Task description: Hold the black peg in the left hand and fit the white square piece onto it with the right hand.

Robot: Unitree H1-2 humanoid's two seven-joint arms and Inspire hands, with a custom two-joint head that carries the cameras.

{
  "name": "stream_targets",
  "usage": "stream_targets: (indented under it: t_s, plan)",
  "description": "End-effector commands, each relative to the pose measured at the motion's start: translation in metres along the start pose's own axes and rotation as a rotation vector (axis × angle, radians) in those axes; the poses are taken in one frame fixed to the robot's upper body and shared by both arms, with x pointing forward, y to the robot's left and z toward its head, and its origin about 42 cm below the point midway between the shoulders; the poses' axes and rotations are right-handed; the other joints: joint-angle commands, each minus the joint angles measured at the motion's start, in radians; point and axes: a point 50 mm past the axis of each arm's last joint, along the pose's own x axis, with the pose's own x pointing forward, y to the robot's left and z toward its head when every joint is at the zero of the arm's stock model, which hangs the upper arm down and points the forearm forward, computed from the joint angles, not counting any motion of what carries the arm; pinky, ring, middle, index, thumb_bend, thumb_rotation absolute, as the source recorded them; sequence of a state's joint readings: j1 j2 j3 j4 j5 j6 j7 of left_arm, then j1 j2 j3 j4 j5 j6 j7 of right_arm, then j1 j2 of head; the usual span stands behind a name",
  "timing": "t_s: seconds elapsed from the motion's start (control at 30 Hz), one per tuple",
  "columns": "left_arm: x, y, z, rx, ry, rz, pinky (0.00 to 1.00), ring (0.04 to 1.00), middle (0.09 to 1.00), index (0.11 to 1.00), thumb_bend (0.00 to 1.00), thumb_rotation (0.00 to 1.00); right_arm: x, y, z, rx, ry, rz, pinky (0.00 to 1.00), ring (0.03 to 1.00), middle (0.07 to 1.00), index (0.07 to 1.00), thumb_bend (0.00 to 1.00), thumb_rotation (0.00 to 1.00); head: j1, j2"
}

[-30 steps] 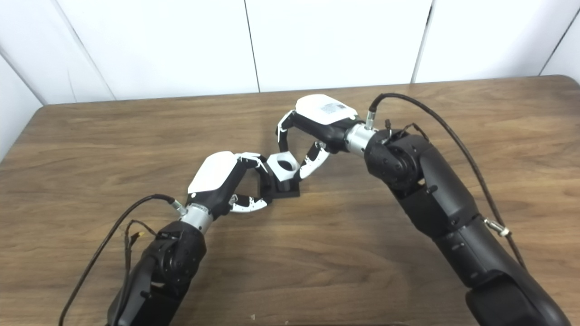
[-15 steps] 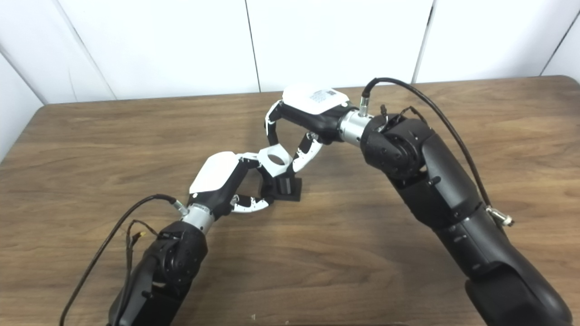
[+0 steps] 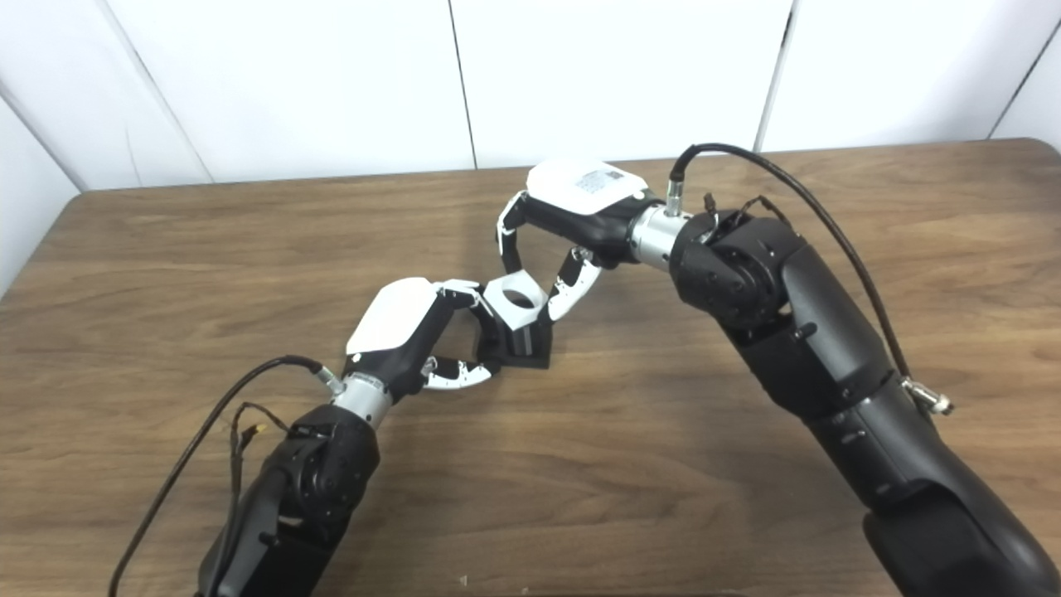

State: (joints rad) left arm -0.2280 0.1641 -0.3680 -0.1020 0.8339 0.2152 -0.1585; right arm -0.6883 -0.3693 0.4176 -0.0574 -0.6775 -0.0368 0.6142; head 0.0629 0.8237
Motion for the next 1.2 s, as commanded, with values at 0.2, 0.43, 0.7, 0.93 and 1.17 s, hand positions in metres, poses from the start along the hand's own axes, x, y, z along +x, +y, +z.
stream_targets:
  t_s: [0.2,0.43,0.7,0.93,1.17]
  plan:
    - [0.008,0.013,0.006,0.027,-0.031,0.039,0.83,0.823,0.809,0.482,0.52,0.07,0.002,-0.028,0.004,-0.056,-0.035,-0.050,0.85,0.796,0.743,0.480,0.52,0.14,0.001,0.002]
    - [0.008,0.012,0.006,0.025,-0.033,0.042,0.83,0.823,0.809,0.482,0.52,0.07,0.006,-0.028,0.006,-0.075,-0.032,-0.028,0.86,0.793,0.743,0.480,0.52,0.14,0.005,0.004]
    - [0.008,0.011,0.007,0.021,-0.034,0.039,0.83,0.825,0.810,0.483,0.52,0.07,0.011,-0.031,0.008,-0.102,-0.043,-0.012,0.88,0.795,0.742,0.479,0.52,0.14,0.007,0.005]
    - [0.007,0.010,0.009,0.018,-0.034,0.035,0.83,0.827,0.811,0.483,0.52,0.07,0.015,-0.042,0.010,-0.147,-0.056,-0.011,0.89,0.804,0.743,0.478,0.52,0.14,0.003,0.004]
    - [0.008,0.008,0.010,0.023,-0.032,0.030,0.83,0.827,0.812,0.483,0.52,0.07,0.017,-0.051,0.009,-0.158,-0.053,-0.007,0.89,0.821,0.742,0.479,0.52,0.14,0.004,0.004]
